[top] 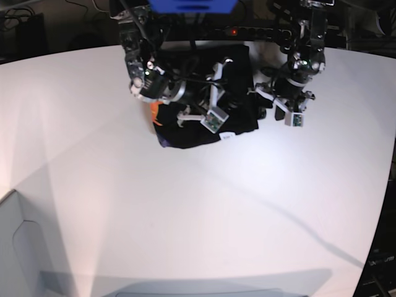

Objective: Fold the T-shirt properly
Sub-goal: 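Lift the strip end with the right gripper and fold it over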

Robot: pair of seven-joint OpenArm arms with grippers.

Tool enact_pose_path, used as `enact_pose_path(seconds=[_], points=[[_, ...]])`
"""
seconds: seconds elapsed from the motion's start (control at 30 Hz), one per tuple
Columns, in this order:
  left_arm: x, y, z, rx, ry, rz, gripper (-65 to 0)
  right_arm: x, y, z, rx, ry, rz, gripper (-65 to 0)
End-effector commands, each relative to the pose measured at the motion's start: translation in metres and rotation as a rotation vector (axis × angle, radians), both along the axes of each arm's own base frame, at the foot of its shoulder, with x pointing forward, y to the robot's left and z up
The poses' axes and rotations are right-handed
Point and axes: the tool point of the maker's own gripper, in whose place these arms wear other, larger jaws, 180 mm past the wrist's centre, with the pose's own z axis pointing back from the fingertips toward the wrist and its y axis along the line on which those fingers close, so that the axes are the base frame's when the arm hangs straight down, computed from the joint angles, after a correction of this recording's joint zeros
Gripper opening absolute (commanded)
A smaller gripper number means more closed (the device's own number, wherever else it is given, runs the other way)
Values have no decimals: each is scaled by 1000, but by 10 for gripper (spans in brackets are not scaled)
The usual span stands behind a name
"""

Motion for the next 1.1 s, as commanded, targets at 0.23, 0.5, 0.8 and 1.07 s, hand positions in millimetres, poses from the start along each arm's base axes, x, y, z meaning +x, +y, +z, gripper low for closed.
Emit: enact_pose_path(seconds=[0.23,0.5,0.8,1.07], points=[[-15,4,-9,9,61,4,-333,20,30,14,229,49,8,-650],[-19,3,-2,13,50,-7,-333,27,34,13,247,44,6,-650],[-30,35,26,64,12,60,-236,24,31,21,260,29,-5,-340],[-63,92,53,174,87,170,-226,12,8,50,256,-83,-17,-306]])
